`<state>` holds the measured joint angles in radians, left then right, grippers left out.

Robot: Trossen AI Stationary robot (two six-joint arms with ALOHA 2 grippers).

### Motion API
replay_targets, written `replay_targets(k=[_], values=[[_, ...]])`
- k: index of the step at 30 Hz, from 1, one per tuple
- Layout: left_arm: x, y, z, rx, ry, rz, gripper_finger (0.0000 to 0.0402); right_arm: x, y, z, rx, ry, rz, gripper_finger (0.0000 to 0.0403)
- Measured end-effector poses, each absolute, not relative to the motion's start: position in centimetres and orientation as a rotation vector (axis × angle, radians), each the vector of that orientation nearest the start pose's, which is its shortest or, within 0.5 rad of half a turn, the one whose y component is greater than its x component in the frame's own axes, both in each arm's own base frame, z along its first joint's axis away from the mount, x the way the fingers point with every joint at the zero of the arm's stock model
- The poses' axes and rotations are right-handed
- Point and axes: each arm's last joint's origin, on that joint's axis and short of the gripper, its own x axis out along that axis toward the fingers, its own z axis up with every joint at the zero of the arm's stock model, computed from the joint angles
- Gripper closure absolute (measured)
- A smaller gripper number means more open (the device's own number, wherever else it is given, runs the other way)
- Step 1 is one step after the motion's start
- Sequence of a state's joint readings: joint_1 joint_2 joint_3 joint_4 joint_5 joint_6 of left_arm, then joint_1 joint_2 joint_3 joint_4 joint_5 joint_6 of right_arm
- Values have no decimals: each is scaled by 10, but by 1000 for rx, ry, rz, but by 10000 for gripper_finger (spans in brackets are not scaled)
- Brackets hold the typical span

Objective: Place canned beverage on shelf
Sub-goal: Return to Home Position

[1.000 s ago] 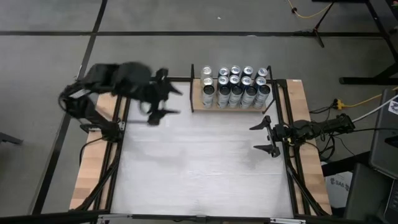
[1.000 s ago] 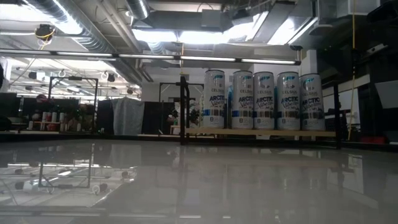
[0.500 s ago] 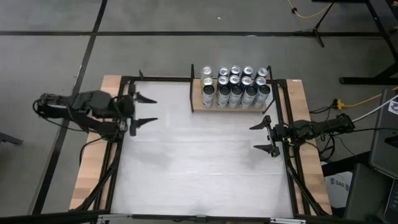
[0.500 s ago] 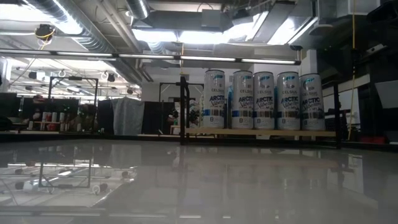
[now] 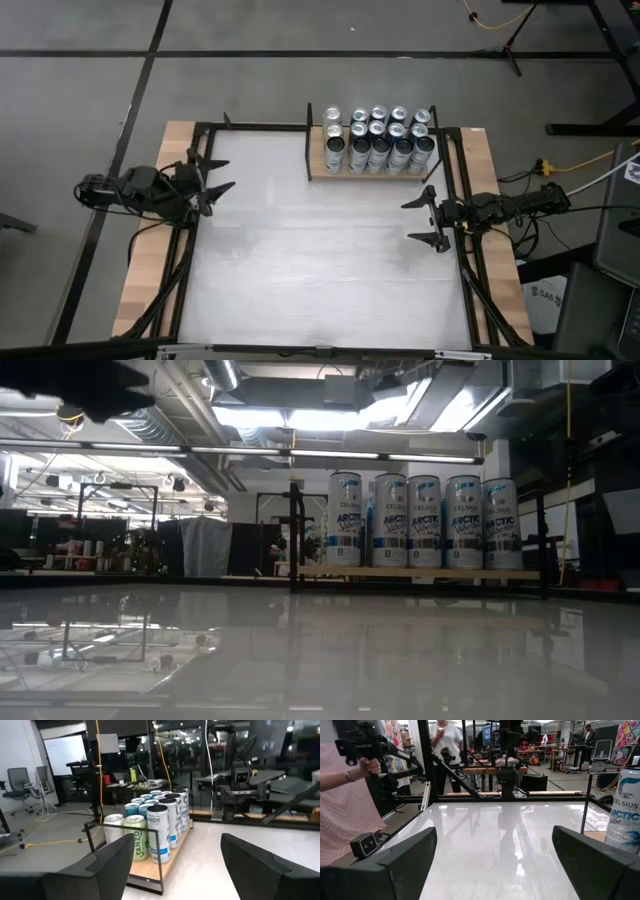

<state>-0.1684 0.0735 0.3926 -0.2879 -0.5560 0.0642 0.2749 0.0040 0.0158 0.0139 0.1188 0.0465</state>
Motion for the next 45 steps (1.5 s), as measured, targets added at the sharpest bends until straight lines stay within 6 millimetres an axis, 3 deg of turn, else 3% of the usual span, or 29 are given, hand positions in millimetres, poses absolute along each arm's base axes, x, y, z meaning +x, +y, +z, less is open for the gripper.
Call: replay_targets(k=[5, 15, 24, 29, 36, 45], values=[[62, 5, 242, 59, 1, 403, 114, 94, 23, 170, 51, -21, 157, 17], [68, 4, 231, 68, 26, 391, 114, 94, 23, 170, 52, -25, 156, 17], [90, 2, 186, 58, -42, 411, 114, 94, 23, 170, 52, -25, 156, 17], [93, 8, 174, 61, -56, 485, 114, 94, 23, 170, 52, -26, 156, 17], [92, 21, 175, 84, -73, 605, 114, 94, 23, 170, 52, -27, 156, 17], [94, 25, 170, 63, -42, 376, 114, 94, 23, 170, 52, -27, 156, 17]])
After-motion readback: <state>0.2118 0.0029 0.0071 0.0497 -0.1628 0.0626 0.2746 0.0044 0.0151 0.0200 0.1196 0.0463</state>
